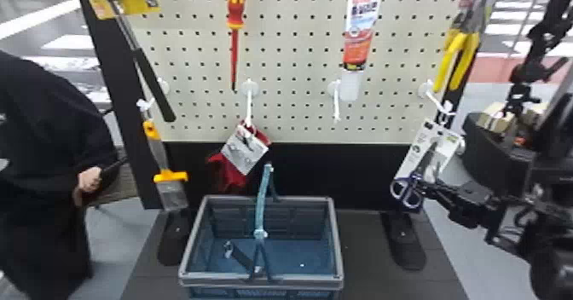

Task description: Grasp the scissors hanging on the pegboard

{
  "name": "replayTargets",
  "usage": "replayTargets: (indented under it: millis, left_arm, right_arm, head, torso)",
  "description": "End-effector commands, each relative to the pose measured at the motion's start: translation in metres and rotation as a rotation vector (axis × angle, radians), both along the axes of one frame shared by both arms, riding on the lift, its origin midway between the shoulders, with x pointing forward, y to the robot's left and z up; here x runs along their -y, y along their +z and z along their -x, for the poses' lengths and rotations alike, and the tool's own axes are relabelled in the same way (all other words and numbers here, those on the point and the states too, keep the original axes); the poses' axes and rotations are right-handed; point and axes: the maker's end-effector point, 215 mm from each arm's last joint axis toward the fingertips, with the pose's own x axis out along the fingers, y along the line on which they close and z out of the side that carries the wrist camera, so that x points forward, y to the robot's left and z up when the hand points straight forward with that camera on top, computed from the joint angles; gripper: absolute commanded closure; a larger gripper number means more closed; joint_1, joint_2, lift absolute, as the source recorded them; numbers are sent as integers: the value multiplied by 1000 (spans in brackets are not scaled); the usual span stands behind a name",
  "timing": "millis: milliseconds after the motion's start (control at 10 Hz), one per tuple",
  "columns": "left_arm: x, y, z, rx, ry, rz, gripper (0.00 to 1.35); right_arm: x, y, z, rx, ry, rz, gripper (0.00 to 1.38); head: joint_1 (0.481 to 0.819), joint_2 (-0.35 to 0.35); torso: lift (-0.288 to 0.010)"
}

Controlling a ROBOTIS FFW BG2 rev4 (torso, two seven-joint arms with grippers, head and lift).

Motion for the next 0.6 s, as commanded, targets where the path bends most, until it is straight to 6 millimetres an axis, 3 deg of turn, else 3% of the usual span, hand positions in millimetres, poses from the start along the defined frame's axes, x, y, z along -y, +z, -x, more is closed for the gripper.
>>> replayTargets:
  millis: [0,500]
  left_arm:
    - [0,0,0,-1,0,0,142]
    - [-1,-1,1,-3,1,-2,140]
  right_arm:
    - [-1,-1,1,-1,-2,-5,1294]
    - [0,-1,0,0,-5,-4,1294]
  head:
    - [549,0]
    - [549,0]
  torso:
    - [-100]
    - [-100]
